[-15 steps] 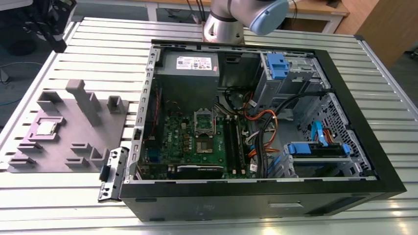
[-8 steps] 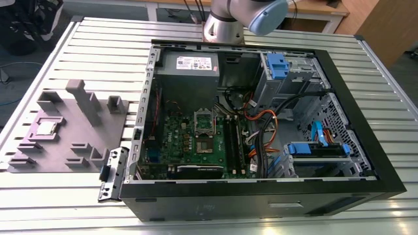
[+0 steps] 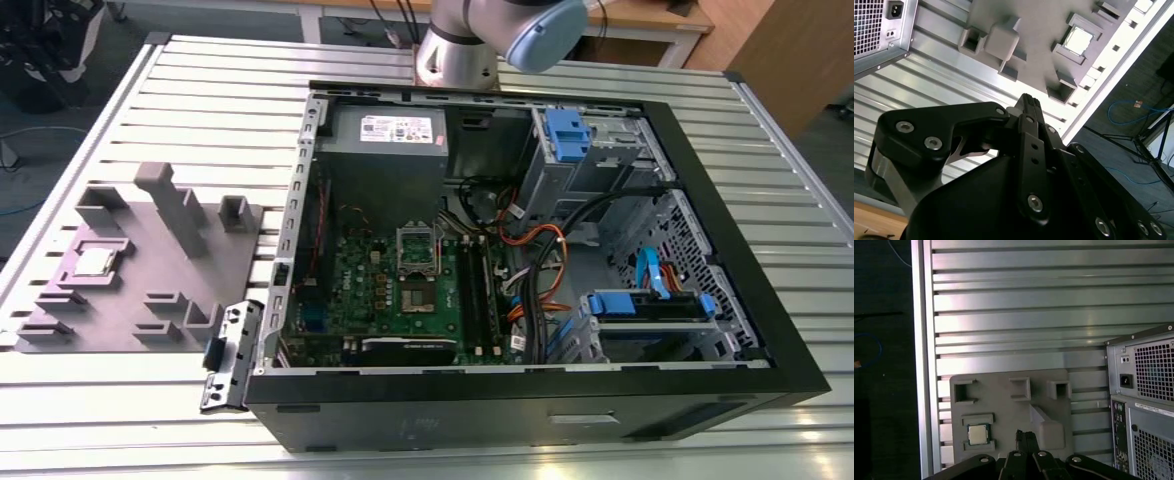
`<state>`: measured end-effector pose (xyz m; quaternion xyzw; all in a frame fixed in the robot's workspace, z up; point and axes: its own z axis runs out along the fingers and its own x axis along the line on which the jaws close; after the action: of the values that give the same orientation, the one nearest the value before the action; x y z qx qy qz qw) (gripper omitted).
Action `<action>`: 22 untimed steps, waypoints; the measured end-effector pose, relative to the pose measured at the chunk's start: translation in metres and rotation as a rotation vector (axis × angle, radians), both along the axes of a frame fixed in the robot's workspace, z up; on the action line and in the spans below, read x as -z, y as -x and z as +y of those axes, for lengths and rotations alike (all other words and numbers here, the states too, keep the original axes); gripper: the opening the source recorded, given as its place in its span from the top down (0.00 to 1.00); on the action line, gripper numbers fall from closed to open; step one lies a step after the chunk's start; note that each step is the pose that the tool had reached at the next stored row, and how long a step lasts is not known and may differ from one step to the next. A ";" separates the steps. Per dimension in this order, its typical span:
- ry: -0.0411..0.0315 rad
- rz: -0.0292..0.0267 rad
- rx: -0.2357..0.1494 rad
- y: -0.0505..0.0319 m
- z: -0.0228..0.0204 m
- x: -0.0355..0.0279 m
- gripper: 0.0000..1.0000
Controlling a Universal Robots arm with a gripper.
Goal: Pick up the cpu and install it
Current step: 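Reach for the cpu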
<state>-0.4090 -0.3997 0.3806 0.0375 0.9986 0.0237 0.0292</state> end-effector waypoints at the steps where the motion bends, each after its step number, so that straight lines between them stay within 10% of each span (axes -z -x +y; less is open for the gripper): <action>1: 0.0001 0.0001 0.000 0.0010 0.0000 0.0000 0.89; 22: 0.0001 0.0000 0.000 0.0067 -0.0060 0.0077 0.89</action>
<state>-0.4157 -0.4057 0.3730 0.0375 0.9986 0.0236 0.0292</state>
